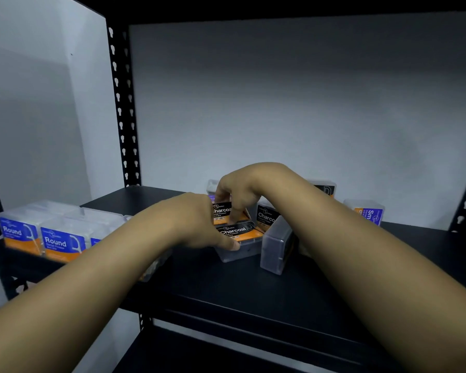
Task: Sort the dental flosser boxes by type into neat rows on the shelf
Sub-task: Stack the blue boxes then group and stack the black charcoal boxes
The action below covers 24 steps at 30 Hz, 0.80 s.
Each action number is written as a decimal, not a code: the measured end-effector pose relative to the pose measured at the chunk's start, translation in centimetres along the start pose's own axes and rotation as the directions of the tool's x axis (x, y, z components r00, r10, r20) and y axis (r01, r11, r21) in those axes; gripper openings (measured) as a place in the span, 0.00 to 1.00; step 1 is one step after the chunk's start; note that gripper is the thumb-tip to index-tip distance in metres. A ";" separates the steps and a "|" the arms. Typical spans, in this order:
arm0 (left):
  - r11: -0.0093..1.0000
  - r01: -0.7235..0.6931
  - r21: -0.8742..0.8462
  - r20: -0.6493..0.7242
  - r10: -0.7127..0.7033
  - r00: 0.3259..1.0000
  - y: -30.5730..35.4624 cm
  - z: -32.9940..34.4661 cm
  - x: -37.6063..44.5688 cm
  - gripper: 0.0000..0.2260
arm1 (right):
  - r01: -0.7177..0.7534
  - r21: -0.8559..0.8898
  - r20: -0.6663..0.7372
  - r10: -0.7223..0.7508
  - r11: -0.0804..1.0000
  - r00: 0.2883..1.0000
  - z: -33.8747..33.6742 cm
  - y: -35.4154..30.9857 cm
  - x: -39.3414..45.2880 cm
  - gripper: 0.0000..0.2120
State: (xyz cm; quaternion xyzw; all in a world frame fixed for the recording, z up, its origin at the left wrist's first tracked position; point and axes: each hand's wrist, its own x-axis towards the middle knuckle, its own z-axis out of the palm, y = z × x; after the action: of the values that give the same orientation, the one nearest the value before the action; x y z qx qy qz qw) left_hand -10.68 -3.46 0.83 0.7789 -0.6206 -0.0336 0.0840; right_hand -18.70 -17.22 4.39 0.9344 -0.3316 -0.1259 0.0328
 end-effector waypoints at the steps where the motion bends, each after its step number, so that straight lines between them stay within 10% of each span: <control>1: 1.000 0.000 0.011 0.007 0.000 1.000 0.1 0.0 0.0 0.21 | -0.007 -0.009 -0.013 0.007 1.000 1.000 0.1 0.2 -0.2 0.22; 14: 0.999 0.014 0.032 -0.039 -0.013 0.999 1.1 -0.8 0.0 0.27 | 0.024 0.191 -0.408 0.057 0.981 0.911 0.5 3.3 -4.9 0.21; 24: 0.965 -0.113 0.237 0.298 0.039 0.954 3.4 -1.5 2.1 0.29 | 0.067 0.488 -0.551 0.248 0.870 0.797 1.7 2.2 -13.8 0.09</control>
State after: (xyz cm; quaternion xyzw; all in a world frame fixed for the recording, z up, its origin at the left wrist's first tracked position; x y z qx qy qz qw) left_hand -13.28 -6.07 2.98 0.7452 -0.6551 -0.0655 -0.1062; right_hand -30.82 -10.20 6.06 0.8858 -0.3706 0.2634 -0.0929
